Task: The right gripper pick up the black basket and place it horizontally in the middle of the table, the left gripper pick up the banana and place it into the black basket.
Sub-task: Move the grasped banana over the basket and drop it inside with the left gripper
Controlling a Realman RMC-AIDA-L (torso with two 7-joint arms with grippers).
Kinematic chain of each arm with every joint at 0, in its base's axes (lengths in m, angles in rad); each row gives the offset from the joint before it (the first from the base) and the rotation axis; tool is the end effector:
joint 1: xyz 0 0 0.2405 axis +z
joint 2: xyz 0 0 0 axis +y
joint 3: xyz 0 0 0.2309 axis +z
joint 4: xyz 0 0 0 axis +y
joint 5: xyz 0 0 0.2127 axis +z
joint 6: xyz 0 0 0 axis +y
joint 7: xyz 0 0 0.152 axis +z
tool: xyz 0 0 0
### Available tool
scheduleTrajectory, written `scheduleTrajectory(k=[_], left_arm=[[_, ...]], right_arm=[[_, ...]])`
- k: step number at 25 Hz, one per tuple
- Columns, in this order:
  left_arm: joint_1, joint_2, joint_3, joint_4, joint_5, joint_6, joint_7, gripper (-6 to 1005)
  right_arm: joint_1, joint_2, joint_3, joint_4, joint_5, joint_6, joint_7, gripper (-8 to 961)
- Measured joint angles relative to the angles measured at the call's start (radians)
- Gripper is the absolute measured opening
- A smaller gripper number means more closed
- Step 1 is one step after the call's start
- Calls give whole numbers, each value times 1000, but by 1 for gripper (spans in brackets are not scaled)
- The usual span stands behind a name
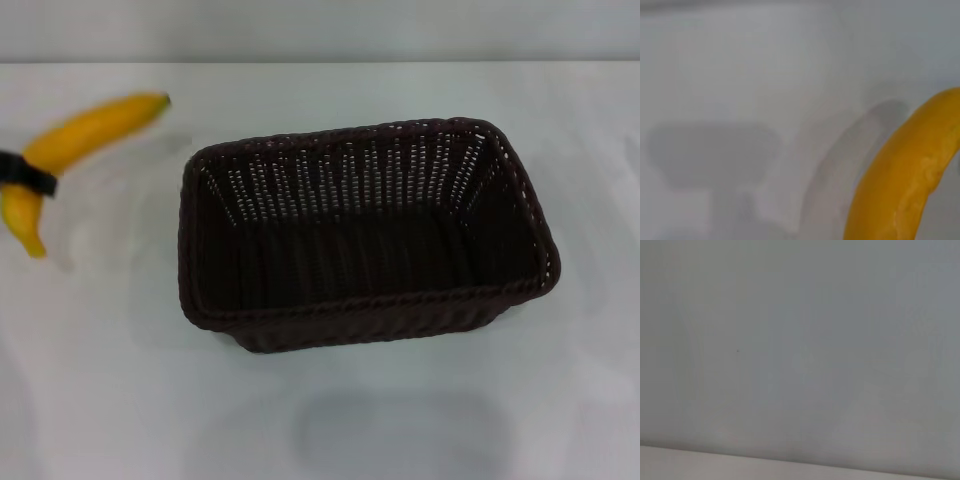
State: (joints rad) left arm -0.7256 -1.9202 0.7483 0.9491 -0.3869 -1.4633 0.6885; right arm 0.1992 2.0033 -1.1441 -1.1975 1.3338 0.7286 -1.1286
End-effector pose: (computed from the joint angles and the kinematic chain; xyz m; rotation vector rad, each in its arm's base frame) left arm -0.2707 0.3912 0.1125 -2.1568 -1.3866 0.2547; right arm 0.2832 0.3727 0.1141 -1.8872 0.9013 0.4491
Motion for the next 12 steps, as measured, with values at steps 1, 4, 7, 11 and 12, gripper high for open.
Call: scheduleTrajectory(k=[1, 4, 7, 11, 12], left_arm=[[8, 6, -5, 41, -19, -25, 0, 500], [21, 31, -40, 160, -96, -118, 1, 501], [16, 77, -54, 224, -233, -244, 11, 501], [-47, 104, -50, 232, -378, -420, 26, 502], [-61, 103, -48, 232, -389, -442, 27, 502]], right_arm=[[0, 0, 0, -1, 0, 1, 0, 357], [-1, 0, 0, -3, 1, 2, 0, 357], [0, 0, 1, -3, 1, 4, -2, 357], [2, 0, -2, -4, 1, 5, -11, 357], [3, 0, -3, -5, 1, 5, -13, 357]])
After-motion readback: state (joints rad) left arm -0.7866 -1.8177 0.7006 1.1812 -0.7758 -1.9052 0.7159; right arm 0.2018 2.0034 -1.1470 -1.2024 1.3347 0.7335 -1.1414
